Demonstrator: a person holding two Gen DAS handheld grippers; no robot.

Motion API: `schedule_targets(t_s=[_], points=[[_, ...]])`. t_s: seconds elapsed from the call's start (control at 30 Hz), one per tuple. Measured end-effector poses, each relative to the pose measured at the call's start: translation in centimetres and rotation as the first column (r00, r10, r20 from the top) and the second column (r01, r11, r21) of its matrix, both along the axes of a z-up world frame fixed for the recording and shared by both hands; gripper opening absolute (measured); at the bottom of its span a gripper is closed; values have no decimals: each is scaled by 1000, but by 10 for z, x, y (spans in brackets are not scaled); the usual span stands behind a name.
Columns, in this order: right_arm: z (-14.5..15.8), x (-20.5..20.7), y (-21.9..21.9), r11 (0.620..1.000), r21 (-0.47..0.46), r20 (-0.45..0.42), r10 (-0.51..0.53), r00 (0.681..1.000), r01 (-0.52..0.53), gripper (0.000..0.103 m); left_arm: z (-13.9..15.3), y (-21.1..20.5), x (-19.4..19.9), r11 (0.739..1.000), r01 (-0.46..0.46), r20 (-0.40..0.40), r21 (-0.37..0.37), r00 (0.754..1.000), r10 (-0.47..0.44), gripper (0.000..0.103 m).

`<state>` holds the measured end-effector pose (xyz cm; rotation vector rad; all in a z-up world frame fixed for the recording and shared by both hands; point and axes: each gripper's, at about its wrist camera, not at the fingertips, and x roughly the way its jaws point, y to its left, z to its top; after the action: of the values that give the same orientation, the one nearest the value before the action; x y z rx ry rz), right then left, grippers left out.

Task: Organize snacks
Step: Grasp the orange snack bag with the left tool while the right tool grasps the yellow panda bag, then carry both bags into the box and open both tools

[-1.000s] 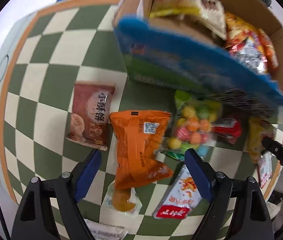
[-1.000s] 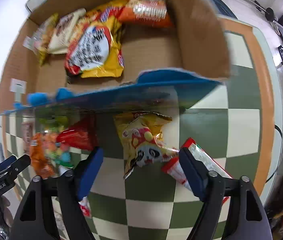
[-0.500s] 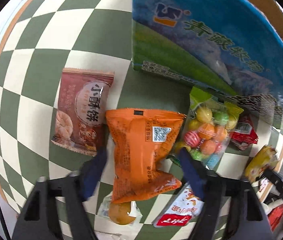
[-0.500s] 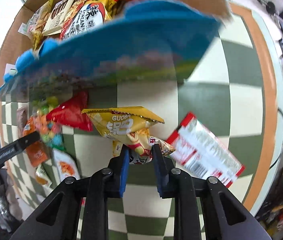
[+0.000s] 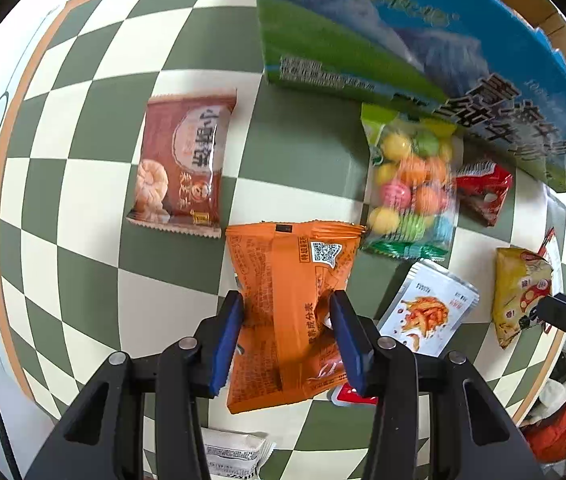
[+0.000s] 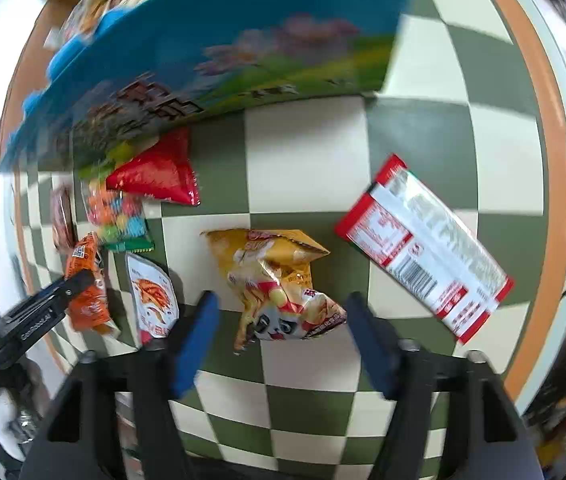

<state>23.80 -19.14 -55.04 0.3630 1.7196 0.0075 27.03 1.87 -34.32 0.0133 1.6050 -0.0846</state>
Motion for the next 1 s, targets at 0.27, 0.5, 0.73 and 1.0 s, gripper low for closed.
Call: schedule_targets(t_s=[0.27, 0.5, 0.73, 1.0], points=[[-37, 21, 31, 994, -44, -105, 95, 990, -101, 73, -10, -2, 1, 1000, 6, -31, 7, 1000, -5, 50], [-51, 19, 35, 993, -78, -117, 83, 990, -93, 67, -17, 0, 11, 1000, -10, -41, 1, 999, 10, 52], [-40, 17, 53, 992, -97, -65, 78, 995, -84, 55, -6, -2, 2, 1000, -25, -19, 5, 999, 26, 47], [0, 0, 52, 999, 4, 6, 42, 999, -42, 54, 61, -4, -23, 998, 2, 68, -70, 998, 3, 47]])
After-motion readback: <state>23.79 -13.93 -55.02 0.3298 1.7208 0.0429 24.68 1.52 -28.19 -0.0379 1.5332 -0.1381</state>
